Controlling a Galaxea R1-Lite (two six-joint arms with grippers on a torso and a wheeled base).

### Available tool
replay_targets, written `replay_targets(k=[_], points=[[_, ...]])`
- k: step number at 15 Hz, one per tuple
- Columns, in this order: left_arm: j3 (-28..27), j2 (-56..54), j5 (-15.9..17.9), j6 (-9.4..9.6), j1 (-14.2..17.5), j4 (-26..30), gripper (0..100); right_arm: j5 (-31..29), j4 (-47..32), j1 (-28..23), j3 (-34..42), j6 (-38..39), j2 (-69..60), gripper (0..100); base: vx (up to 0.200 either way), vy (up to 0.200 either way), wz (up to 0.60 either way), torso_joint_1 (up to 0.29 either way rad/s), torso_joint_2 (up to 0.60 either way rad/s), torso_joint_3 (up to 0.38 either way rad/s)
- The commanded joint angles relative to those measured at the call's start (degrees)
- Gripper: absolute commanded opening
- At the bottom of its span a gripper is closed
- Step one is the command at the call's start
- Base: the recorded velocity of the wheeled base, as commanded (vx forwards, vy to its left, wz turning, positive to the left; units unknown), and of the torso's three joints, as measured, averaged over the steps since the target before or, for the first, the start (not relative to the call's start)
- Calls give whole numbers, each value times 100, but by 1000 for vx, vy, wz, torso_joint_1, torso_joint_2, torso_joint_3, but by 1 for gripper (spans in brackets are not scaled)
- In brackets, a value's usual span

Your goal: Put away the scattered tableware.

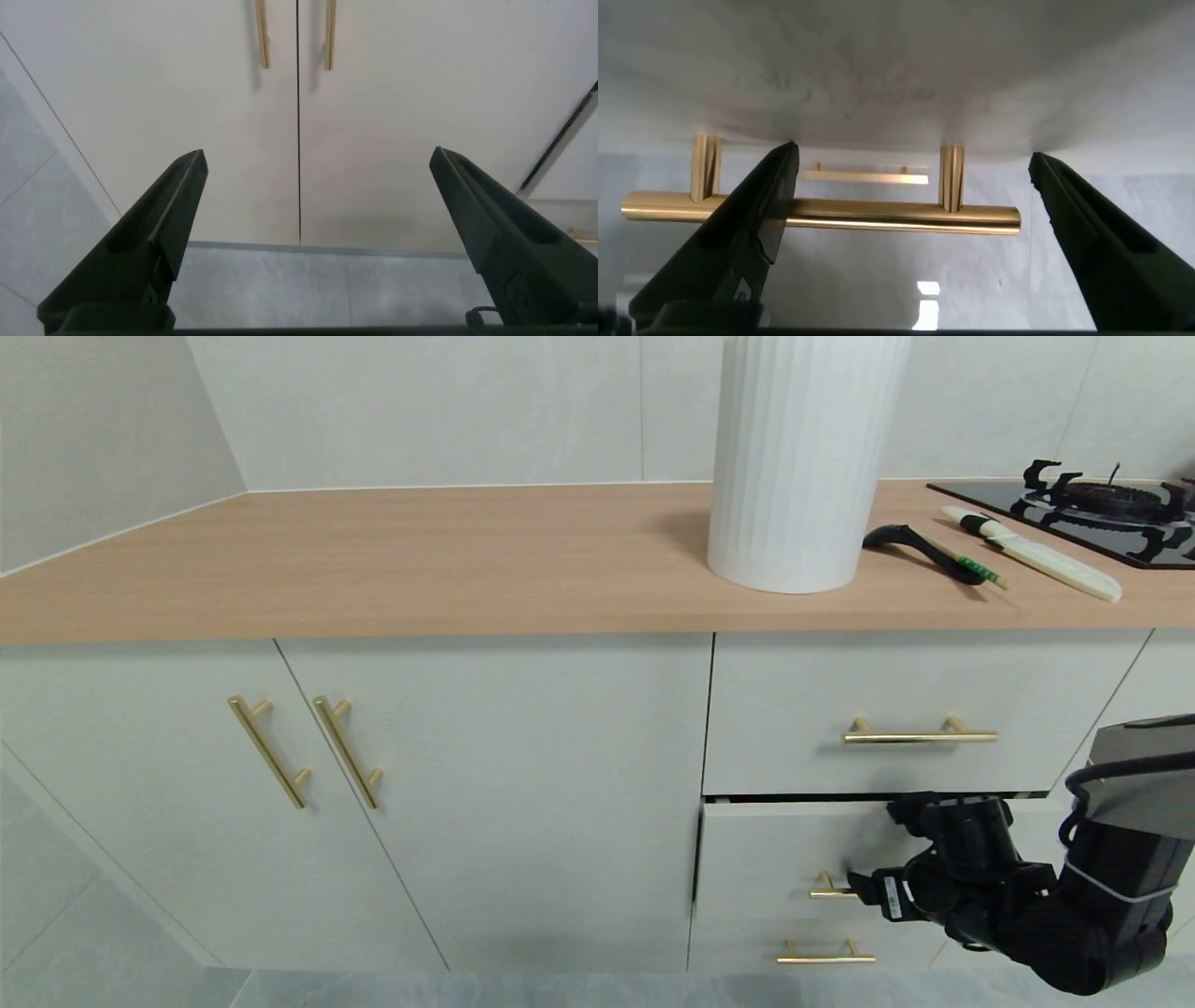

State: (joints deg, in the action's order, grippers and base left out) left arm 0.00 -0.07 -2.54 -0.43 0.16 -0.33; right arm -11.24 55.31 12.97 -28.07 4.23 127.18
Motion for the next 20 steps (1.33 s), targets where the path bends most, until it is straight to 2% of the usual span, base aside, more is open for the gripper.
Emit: replay_targets(k=[1, 5, 8, 10, 11, 15, 20], points=[[0, 7, -1, -1, 2, -2, 100, 8, -231, 136, 250, -28, -704, 100, 0, 0, 0, 0, 0, 0], [0, 7, -1, -1, 2, -2, 100, 8, -2420, 707, 21, -1, -3059, 100, 0, 0, 0, 0, 0, 0], [0, 7, -1, -1, 2, -2, 100, 8, -3228, 707, -401, -1, -4052, 100, 0, 0, 0, 0, 0, 0], [0, 7, -1, -1, 2, -2, 100, 17, -3632, 680, -945, -1, -4000, 100, 0, 0, 0, 0, 0, 0], [0, 7, -1, -1, 2, -2, 100, 8, -3738, 584, -1323, -10, -3578, 100, 0, 0, 0, 0, 0, 0], [0, 7, -1, -1, 2, -2, 100, -71, -3351, 575, -1323, 8, -2690, 100, 0, 0, 0, 0, 0, 0], [0, 7, -1, -1, 2, -2, 100, -203, -2868, 584, -1341, 254, -2251, 100, 0, 0, 0, 0, 0, 0]])
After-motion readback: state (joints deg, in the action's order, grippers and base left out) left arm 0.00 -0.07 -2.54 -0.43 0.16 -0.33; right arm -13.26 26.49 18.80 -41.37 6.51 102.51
